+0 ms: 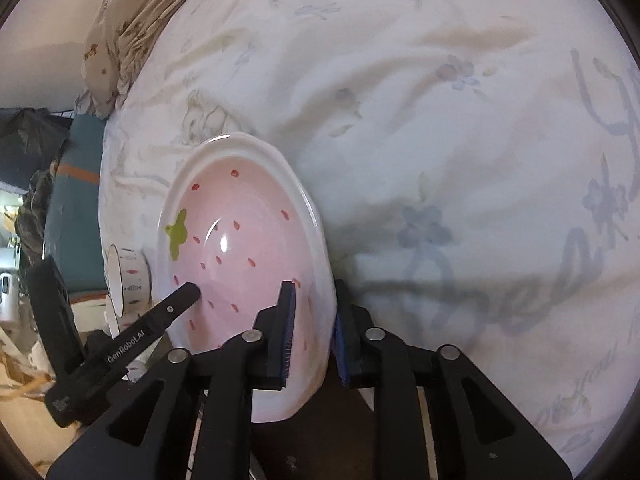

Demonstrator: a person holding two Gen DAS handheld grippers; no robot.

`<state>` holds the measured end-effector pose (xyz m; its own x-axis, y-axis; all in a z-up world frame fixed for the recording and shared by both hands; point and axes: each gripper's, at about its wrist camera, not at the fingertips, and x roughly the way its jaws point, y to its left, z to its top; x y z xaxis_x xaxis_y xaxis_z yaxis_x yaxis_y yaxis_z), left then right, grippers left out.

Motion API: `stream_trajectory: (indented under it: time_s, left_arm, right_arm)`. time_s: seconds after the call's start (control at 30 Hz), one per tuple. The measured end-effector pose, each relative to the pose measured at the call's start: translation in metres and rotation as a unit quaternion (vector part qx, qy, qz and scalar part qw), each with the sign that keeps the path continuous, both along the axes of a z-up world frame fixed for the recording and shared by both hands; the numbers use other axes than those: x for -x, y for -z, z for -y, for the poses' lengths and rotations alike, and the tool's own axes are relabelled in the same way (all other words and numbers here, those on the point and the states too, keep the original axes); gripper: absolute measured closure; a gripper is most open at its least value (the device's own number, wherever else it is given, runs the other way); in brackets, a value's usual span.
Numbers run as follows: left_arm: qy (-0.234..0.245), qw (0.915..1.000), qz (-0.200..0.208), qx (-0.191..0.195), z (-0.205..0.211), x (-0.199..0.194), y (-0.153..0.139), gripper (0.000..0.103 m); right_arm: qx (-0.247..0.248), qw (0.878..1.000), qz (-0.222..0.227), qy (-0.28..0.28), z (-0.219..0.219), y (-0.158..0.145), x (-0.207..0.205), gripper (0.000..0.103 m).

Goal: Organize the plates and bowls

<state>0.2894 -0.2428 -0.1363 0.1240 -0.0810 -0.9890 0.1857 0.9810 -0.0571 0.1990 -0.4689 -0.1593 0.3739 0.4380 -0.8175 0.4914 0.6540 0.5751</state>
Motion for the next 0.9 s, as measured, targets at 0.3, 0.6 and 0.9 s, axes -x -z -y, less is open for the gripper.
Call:
stream_trajectory:
  time_s: [0.3, 0.6, 0.9]
  left_arm:
    - [0.048, 0.9985, 0.008, -0.024, 0.007, 0.022, -0.006, 0.072]
    - [0.024, 0.9994, -0.023, 0.011, -0.024, 0.037, -0.004, 0.072]
    - [0.006, 0.9989, -0.018, 0.044, -0.04, 0.004, -0.001, 0.07]
  right_arm:
    - [0.041, 0.998, -0.013, -0.049, -0.024, -0.005, 0.013, 0.084]
    - [0.022, 0.997, -0.044, -0.063, -0.041, -0.003, 0.028, 0.082]
    - [-0.009, 1.0, -0.002, 0.025, 0.003, -0.001, 0.012, 0.082]
